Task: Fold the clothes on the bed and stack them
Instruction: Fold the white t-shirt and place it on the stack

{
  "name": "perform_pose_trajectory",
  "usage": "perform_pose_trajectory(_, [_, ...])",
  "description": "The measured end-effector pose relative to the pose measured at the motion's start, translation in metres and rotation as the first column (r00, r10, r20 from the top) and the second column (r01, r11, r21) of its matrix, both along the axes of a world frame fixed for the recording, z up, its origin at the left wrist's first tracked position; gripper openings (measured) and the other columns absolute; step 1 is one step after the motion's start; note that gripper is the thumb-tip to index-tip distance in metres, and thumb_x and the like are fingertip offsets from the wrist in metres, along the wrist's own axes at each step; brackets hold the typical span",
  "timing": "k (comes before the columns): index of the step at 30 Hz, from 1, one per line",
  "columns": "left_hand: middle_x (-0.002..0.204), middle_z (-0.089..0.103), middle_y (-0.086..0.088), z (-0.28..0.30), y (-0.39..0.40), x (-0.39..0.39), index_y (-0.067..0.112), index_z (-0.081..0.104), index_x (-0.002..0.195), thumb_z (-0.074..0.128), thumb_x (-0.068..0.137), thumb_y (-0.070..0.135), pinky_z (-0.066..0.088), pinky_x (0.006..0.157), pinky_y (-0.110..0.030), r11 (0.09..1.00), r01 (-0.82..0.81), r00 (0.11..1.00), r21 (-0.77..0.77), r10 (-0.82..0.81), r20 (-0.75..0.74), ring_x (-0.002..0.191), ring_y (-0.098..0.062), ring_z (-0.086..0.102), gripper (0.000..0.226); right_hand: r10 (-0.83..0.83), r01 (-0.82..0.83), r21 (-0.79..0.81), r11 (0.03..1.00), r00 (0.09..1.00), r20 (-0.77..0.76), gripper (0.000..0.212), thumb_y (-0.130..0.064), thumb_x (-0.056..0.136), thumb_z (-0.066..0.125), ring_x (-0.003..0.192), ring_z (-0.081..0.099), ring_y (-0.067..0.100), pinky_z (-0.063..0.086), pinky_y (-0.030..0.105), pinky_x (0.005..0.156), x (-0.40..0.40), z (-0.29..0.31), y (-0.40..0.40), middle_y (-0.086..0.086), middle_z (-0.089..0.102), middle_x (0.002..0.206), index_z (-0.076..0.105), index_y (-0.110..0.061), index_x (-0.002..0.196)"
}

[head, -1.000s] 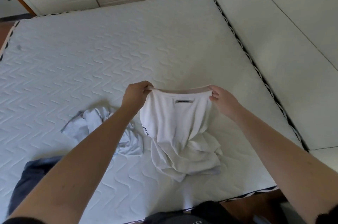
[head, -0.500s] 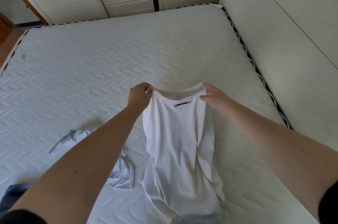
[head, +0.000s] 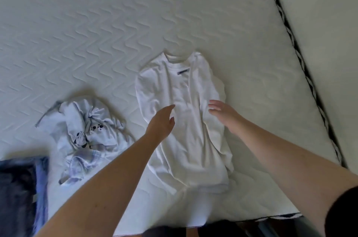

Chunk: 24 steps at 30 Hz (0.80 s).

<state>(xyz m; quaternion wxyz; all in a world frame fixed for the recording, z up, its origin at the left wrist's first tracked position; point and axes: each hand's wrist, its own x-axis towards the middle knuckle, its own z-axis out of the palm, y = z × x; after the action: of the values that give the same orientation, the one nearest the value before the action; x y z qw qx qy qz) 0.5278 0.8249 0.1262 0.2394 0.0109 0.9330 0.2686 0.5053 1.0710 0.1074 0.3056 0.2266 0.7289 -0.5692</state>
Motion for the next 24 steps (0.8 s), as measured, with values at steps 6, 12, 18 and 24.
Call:
perform_pose_trajectory(6, [0.153, 0.038, -0.001, -0.069, -0.001, 0.1, 0.021, 0.03, 0.152, 0.048, 0.099, 0.019, 0.03, 0.111, -0.03, 0.996, 0.087, 0.99, -0.034, -0.082, 0.118, 0.14, -0.018, 0.034, 0.055, 0.128, -0.159, 0.178, 0.971, 0.976, 0.176, 0.034, -0.017, 0.095, 0.056, 0.111, 0.06, 0.026, 0.045, 0.03, 0.086, 0.113, -0.078, 0.002, 0.007, 0.063, 0.126, 0.055, -0.016, 0.129])
perform_pose_trajectory(12, [0.147, 0.043, -0.004, -0.118, 0.004, 0.184, 0.019, 0.026, 0.152, 0.05, 0.099, 0.032, 0.035, 0.107, -0.037, 0.951, 0.28, 0.954, -0.13, -0.261, 0.146, 0.135, -0.022, 0.039, 0.06, 0.587, -0.591, 0.527, 0.611, 0.785, 0.199, 0.06, -0.039, 0.093, 0.059, 0.13, 0.046, 0.028, 0.039, 0.036, 0.103, 0.198, -0.108, -0.004, 0.009, 0.047, 0.143, 0.039, -0.014, 0.144])
perform_pose_trajectory(18, [0.163, 0.007, -0.004, -0.16, 0.006, 0.256, 0.029, -0.001, 0.155, 0.055, 0.088, 0.06, 0.017, 0.118, -0.045, 0.846, 0.454, 0.884, -0.28, -0.388, 0.261, 0.15, -0.022, 0.007, 0.093, 0.793, -0.7, 0.67, 0.249, 0.544, 0.274, 0.101, -0.042, 0.079, 0.072, 0.149, 0.008, 0.024, 0.013, 0.046, 0.119, 0.258, -0.13, -0.002, 0.002, 0.008, 0.162, 0.007, -0.025, 0.154])
perform_pose_trajectory(24, [0.158, 0.024, -0.011, -0.163, -0.012, 0.25, 0.013, 0.035, 0.148, 0.043, 0.089, -0.008, 0.046, 0.098, -0.042, 0.953, 0.267, 0.958, -0.145, -0.247, 0.146, 0.143, -0.028, 0.026, 0.063, 0.717, -0.494, 0.762, 0.42, 0.695, 0.055, 0.057, 0.005, 0.089, 0.043, 0.141, 0.028, 0.032, 0.028, 0.041, 0.112, 0.263, -0.143, -0.008, 0.013, 0.036, 0.149, 0.039, -0.009, 0.144])
